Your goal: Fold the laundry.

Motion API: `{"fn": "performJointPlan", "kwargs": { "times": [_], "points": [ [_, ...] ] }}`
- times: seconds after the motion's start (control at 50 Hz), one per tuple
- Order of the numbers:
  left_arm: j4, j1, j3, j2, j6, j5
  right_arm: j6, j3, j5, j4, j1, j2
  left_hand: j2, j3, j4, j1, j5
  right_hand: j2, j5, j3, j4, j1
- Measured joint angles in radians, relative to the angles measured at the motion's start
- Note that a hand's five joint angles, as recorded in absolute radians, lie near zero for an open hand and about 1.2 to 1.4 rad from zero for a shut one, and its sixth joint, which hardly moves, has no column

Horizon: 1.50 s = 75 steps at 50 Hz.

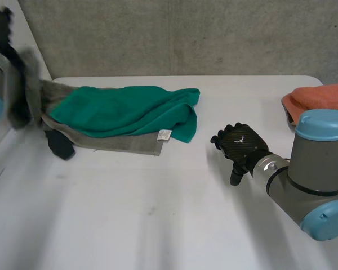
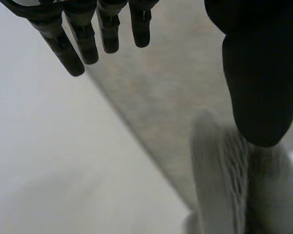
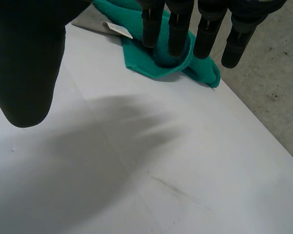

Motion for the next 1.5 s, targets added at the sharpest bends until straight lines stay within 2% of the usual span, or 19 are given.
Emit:
{"fn": "performJointPlan", "kwargs": {
  "times": [0.16,0.3,0.42,0.66,0.74,0.78,0.8,0.84,0.86,0.9,0.98,1.08,1.18,1.3,1.36,1.42,1.44,1.46,1.5],
  "points": [
    [0.086,-0.083,-0.258,0.029,0.012,0.098,0.001,-0.003,-0.001,0.006,0.003,0.001,-0.021,-0.016,-0.016,0.000,-0.009,0.000,0.000,0.000,0.000,0.000],
    [0.104,-0.181,-0.350,-0.017,0.017,0.221,0.001,-0.005,-0.001,0.017,0.004,0.005,-0.021,-0.016,-0.016,0.000,-0.009,0.000,0.000,0.000,0.000,0.000],
    [0.120,-0.223,-0.279,-0.136,0.032,0.299,0.000,-0.003,-0.001,0.023,0.000,0.006,0.035,0.034,0.047,0.061,0.042,0.000,0.000,0.000,0.000,0.000],
    [0.077,-0.219,0.048,-0.404,0.116,0.305,0.000,-0.003,0.000,0.023,-0.012,0.012,0.053,0.047,0.063,0.072,0.056,0.000,0.000,0.000,0.000,0.000],
    [0.059,-0.214,0.115,-0.452,0.136,0.300,-0.001,-0.005,0.000,0.023,-0.015,0.017,0.241,0.240,0.253,0.290,0.245,0.000,0.000,0.000,0.000,0.000],
    [0.061,-0.213,0.143,-0.472,0.146,0.298,-0.003,-0.007,0.000,0.023,-0.018,0.022,0.614,0.609,0.622,0.716,0.607,0.000,0.000,0.000,0.000,0.000],
    [0.064,-0.213,0.150,-0.477,0.150,0.297,-0.004,-0.008,0.000,0.023,-0.018,0.024,0.761,0.756,0.750,0.846,0.733,0.000,0.000,0.000,0.000,0.000],
    [0.070,-0.213,0.157,-0.482,0.153,0.296,-0.006,-0.009,0.000,0.023,-0.019,0.026,0.761,0.756,0.750,0.846,0.733,0.000,0.000,0.000,0.000,0.000],
    [0.084,-0.213,0.167,-0.489,0.160,0.293,-0.012,-0.012,0.000,0.023,-0.021,0.031,0.963,0.954,0.968,0.982,0.925,0.000,0.000,0.000,0.000,0.000],
    [0.098,-0.214,0.172,-0.491,0.166,0.289,-0.019,-0.013,0.000,0.023,-0.022,0.033,0.970,0.962,0.975,0.982,0.925,0.000,0.000,0.000,0.000,0.000],
    [0.117,-0.217,0.173,-0.466,0.174,0.271,-0.031,-0.014,0.000,0.023,-0.024,0.033,0.970,0.962,0.975,0.982,0.925,0.000,0.000,0.000,0.000,0.000],
    [0.134,-0.244,0.131,-0.342,0.133,0.232,-0.038,-0.015,0.001,0.023,-0.025,0.025,0.970,0.962,0.975,0.982,0.925,0.000,0.000,0.000,0.000,0.000],
    [0.157,-0.306,0.054,-0.163,-0.004,0.213,-0.035,-0.018,0.004,0.023,-0.029,0.017,0.971,0.962,0.975,0.982,0.925,0.000,0.000,0.000,0.000,0.000],
    [0.183,-0.413,-0.023,0.046,-0.231,0.216,-0.014,-0.031,0.020,0.026,-0.048,0.006,0.972,0.964,0.979,0.982,0.925,0.000,-0.002,-0.006,0.000,0.000],
    [0.174,-0.445,-0.040,0.084,-0.274,0.209,0.000,-0.037,0.025,0.033,-0.061,0.003,0.834,0.831,0.855,0.857,0.841,0.000,-0.011,-0.016,0.000,0.000],
    [0.140,-0.459,-0.057,0.078,-0.251,0.195,0.009,-0.042,0.025,0.046,-0.074,0.001,0.371,0.379,0.379,0.298,0.373,0.000,-0.011,-0.016,-0.001,0.000],
    [0.135,-0.459,-0.060,0.075,-0.244,0.193,0.010,-0.043,0.024,0.048,-0.075,0.001,0.371,0.379,0.379,0.298,0.373,0.000,-0.011,-0.016,-0.003,0.000],
    [0.121,-0.457,-0.067,0.063,-0.221,0.188,0.011,-0.043,0.024,0.052,-0.078,0.001,0.100,0.121,0.116,0.047,0.113,0.000,-0.011,-0.016,-0.010,0.000],
    [0.092,-0.441,-0.089,0.024,-0.158,0.176,0.013,-0.045,0.022,0.060,-0.084,0.001,-0.003,-0.001,-0.001,-0.014,0.002,0.000,-0.017,-0.020,-0.019,0.000]
  ]
}}
